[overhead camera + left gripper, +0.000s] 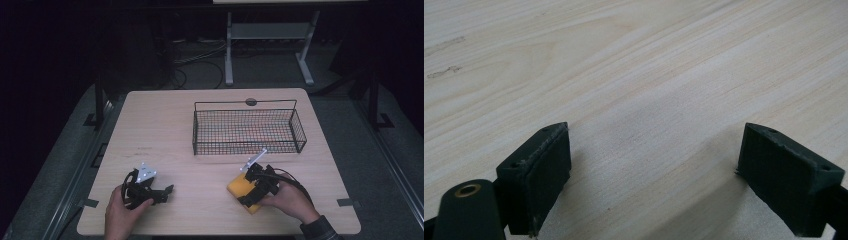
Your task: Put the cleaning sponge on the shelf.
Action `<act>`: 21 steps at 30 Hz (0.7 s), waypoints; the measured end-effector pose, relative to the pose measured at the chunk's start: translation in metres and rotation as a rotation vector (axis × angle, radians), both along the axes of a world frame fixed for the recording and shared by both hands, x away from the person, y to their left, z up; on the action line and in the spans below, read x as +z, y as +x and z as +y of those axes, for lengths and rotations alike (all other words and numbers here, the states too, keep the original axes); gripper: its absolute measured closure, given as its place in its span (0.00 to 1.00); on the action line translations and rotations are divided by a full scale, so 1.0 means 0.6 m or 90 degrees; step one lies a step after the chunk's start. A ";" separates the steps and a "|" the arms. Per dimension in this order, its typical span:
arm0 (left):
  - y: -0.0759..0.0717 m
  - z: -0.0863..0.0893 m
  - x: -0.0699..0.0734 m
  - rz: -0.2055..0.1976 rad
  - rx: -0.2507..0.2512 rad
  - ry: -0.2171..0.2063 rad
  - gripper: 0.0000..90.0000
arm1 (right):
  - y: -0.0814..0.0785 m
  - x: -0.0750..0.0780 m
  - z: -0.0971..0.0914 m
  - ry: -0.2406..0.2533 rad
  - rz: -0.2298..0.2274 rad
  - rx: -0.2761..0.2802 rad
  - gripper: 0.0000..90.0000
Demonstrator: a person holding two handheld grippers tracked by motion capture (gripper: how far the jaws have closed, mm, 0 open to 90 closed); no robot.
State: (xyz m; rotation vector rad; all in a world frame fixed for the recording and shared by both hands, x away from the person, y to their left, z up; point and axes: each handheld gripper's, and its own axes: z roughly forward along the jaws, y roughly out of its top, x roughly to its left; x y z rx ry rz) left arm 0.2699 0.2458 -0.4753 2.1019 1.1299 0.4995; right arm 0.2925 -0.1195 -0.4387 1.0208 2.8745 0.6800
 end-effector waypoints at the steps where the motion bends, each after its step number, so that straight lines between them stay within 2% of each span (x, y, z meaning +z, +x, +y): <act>1: 0.000 0.000 0.000 0.000 0.000 0.000 0.14 | 0.000 -0.002 0.002 -0.005 -0.001 0.003 0.03; 10: 0.000 0.000 0.000 0.000 0.000 0.000 0.14 | -0.001 -0.016 0.015 -0.027 0.002 0.020 0.03; 21: 0.000 0.000 0.000 0.000 0.000 0.000 0.14 | -0.002 -0.017 0.015 -0.034 -0.011 0.027 0.15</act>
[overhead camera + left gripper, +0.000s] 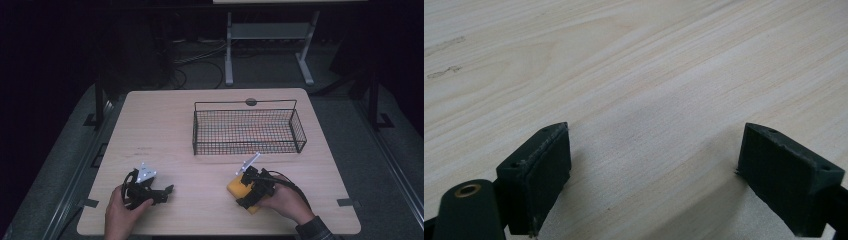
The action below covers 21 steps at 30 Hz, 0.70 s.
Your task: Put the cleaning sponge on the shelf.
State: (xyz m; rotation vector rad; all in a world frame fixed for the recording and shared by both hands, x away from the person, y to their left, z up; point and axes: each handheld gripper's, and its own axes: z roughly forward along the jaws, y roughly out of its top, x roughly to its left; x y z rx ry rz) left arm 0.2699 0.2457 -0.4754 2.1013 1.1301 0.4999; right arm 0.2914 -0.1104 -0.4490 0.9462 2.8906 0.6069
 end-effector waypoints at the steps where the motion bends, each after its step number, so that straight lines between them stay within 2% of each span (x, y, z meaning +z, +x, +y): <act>1: 0.000 0.000 0.000 0.000 0.000 0.000 0.14 | 0.000 0.000 0.000 0.002 0.002 0.000 0.15; 21: 0.000 0.000 0.000 0.000 0.001 0.000 0.14 | -0.001 0.014 -0.007 0.007 0.006 0.008 0.22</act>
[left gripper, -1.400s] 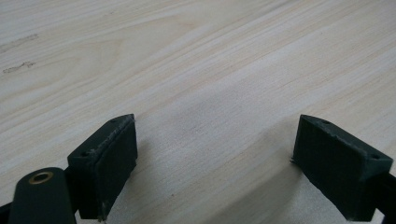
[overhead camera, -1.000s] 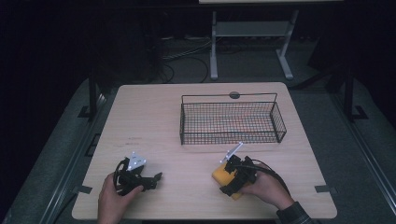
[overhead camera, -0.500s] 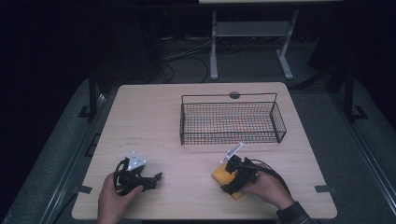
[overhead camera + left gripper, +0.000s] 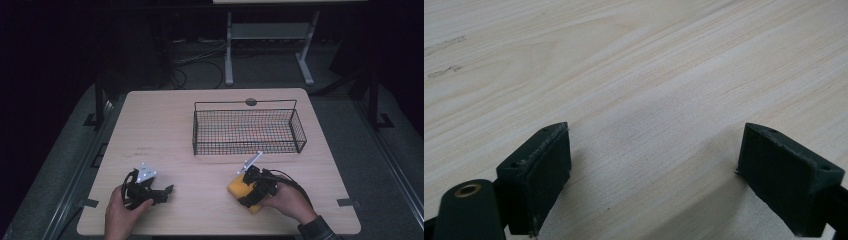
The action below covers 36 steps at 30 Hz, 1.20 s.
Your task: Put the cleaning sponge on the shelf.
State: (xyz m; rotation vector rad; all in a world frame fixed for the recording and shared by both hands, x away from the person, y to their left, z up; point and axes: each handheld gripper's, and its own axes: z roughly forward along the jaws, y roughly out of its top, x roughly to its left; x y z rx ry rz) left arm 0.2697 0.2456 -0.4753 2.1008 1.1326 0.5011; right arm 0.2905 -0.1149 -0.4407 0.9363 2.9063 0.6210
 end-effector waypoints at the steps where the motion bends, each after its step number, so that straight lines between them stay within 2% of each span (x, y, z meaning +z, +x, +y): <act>1: 0.000 0.000 0.000 0.000 0.000 -0.001 0.14 | 0.000 0.001 -0.001 0.002 0.001 -0.001 0.22; 12: 0.000 0.000 0.000 0.000 0.000 0.000 0.14 | 0.008 0.025 -0.024 0.016 0.010 -0.023 0.23; 36: 0.000 0.000 0.000 -0.001 0.001 -0.001 0.14 | 0.033 0.089 -0.070 0.034 0.001 -0.056 0.24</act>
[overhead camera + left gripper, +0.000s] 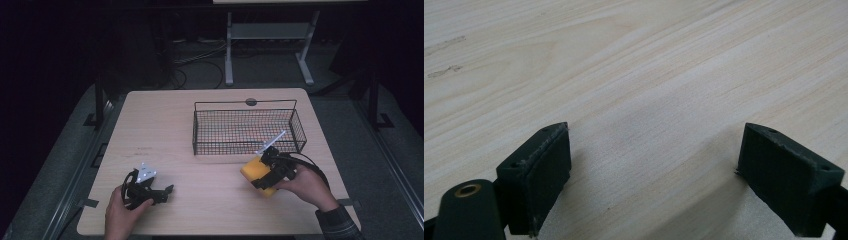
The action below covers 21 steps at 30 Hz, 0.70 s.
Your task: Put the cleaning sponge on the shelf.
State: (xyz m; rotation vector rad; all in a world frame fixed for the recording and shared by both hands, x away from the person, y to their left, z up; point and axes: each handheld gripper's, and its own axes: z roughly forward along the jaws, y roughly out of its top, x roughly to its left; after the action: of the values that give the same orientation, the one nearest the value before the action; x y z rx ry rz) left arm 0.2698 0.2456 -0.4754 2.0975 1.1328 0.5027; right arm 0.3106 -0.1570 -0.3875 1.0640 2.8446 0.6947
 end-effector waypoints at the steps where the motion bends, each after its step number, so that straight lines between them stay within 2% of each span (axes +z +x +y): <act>1: 0.000 0.000 0.000 0.000 0.000 0.000 0.14 | 0.001 0.002 -0.002 -0.001 -0.001 -0.001 0.24; 21: 0.000 0.000 0.000 0.000 0.000 0.000 0.14 | 0.035 0.047 -0.038 -0.001 -0.012 -0.031 0.24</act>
State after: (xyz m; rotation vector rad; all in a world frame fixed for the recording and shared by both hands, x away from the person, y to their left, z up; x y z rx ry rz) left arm 0.2698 0.2455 -0.4755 2.0969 1.1329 0.5028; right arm 0.3317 -0.1799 -0.3596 1.1165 2.7923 0.6963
